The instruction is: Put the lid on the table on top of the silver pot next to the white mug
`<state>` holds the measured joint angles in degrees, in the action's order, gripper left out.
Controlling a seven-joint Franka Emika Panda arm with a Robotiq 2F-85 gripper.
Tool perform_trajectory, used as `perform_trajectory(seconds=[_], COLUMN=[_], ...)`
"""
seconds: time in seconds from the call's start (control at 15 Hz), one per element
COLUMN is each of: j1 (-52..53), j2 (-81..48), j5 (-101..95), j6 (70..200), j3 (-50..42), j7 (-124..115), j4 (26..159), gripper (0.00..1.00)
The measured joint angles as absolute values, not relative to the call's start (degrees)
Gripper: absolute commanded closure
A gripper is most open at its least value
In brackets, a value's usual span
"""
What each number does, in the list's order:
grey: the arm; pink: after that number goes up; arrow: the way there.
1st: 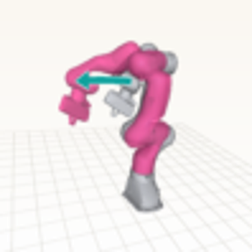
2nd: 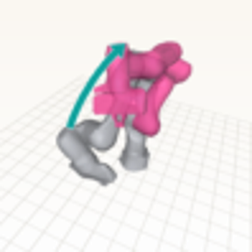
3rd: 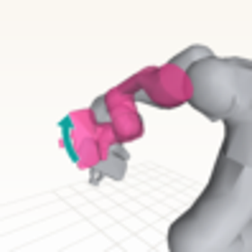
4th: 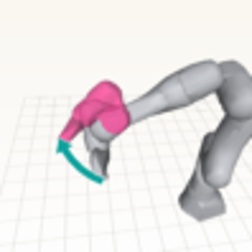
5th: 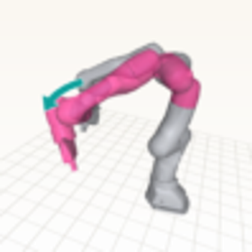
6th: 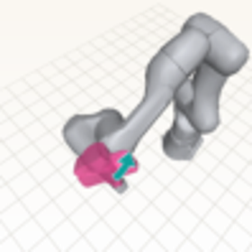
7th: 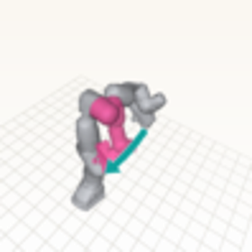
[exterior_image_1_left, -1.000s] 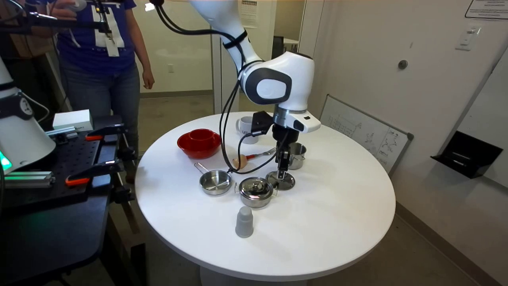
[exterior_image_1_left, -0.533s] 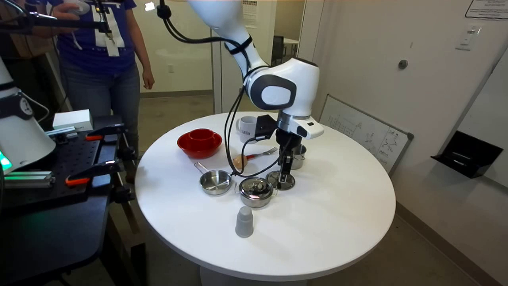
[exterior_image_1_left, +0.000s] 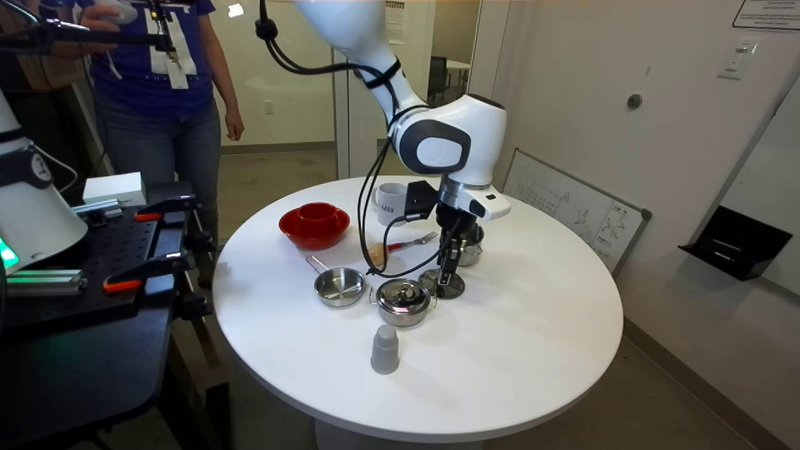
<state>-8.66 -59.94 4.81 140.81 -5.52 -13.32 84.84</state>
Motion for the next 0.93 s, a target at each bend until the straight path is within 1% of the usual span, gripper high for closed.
perform_trajectory(seconds=[0.27, 0.33, 0.47, 0.93], j1=[-8.75, -8.77, -8.80, -8.86], j2=[-60.39, -60.54, -60.83, -61.19], j5=[4.87, 4.89, 4.91, 4.98], j6=[140.48, 140.48, 140.48, 140.41], j3=[-5.56, -5.56, -5.57, -5.62], j7=[-13.34, -13.34, -13.35, -13.36], j4=[84.61, 84.61, 84.58, 84.12], gripper=[0.90, 0.98, 1.00, 1.00])
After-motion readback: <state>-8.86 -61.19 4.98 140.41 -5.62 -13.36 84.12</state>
